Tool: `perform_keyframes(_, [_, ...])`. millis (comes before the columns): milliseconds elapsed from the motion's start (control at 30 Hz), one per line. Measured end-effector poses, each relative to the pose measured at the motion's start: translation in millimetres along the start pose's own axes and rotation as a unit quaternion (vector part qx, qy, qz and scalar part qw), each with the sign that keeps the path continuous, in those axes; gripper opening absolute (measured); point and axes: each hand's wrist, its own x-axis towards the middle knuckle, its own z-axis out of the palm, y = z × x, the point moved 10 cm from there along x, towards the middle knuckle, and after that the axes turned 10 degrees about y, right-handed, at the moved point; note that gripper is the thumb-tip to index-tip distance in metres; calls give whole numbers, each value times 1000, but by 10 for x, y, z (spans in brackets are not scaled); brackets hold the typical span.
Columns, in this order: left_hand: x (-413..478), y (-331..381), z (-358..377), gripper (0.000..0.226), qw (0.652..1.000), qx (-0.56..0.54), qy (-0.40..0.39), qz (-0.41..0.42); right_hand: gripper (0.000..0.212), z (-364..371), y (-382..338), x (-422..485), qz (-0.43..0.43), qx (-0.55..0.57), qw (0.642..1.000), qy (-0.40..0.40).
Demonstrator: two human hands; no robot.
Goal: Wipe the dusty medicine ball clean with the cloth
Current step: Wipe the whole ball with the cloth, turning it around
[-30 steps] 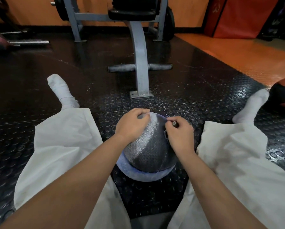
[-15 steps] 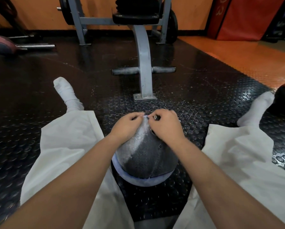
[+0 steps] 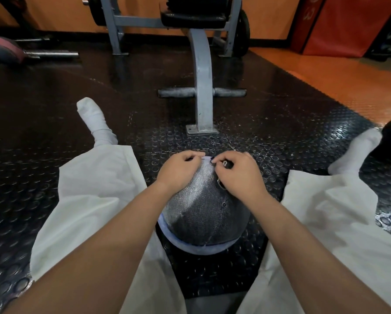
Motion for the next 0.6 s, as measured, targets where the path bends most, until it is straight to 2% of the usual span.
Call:
perform_keyframes(133, [14,-18,-57,24,1000,4,23,-8,19,158,-36,170,32,4,998,-46])
perform_keyframes(400, [86,-51,-35,24,1000,2,22,-20,16,-149,-56,-224,-46,5,999,24])
perform_keyframes(500, [58,-21,7,23,1000,17,18,-12,17,-104,-50,-99,-39,-19,999,-5])
perform_keyframes(600, [45,-2,25,24,999,33,25,-14,17,45,-33,139,14,-19,998,-52])
